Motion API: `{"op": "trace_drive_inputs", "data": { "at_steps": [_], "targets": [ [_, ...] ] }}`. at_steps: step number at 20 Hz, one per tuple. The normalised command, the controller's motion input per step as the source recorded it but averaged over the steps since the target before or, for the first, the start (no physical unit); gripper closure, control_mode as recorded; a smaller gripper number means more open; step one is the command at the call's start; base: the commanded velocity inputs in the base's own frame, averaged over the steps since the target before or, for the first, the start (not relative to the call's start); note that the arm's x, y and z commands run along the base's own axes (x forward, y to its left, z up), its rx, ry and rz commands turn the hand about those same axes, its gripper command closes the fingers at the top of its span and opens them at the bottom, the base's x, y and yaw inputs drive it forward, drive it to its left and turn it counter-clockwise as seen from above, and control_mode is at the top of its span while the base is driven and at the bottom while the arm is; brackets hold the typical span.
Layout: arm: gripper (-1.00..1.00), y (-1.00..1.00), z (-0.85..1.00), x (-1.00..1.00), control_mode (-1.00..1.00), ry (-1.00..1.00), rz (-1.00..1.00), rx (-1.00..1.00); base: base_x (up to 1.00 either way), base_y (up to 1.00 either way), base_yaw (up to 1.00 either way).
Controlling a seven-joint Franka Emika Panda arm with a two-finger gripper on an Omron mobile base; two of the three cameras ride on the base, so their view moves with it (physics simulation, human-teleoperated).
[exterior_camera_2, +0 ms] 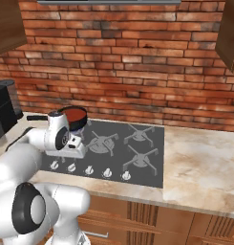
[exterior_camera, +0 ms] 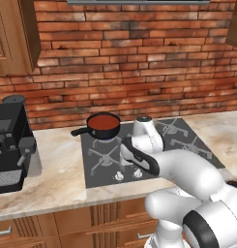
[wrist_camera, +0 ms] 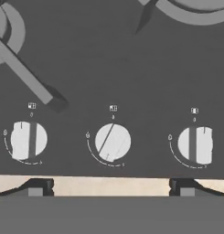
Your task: Wait until the marinara sauce is simmered to a deep red color and then turn off the stove.
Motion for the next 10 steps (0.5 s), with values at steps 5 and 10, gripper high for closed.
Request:
{"op": "trace_drive_inputs", "data": {
  "at_steps": [5,10],
  "targets": [
    [-1.00,0.00,-0.31,0.29,-1.00,0.00,0.00,0.00,0.00,0.00,0.00],
    [-1.00,0.00,-0.26,0.25,-1.00,0.00,0.00,0.00,0.00,0.00,0.00]
  ]
}}
